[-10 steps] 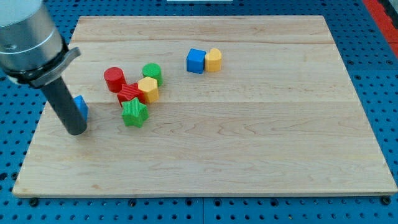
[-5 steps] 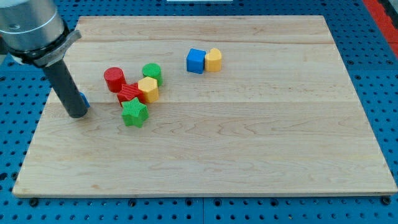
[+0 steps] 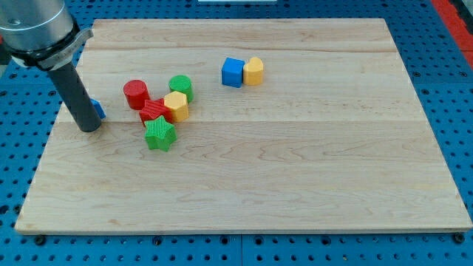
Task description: Slide the blue triangle into the blue cube
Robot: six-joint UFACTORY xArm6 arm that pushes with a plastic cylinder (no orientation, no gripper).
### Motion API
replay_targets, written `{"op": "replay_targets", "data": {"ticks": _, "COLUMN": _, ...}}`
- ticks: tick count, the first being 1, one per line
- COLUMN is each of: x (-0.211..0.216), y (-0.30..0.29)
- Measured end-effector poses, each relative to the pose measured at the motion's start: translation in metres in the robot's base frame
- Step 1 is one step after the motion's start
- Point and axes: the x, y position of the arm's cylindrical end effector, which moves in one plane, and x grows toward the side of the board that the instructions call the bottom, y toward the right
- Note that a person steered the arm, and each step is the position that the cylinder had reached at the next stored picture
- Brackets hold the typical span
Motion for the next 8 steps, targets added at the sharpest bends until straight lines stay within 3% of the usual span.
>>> {"op": "replay_targets", "data": {"ticks": 8, "x": -0.023, "y": -0.021}}
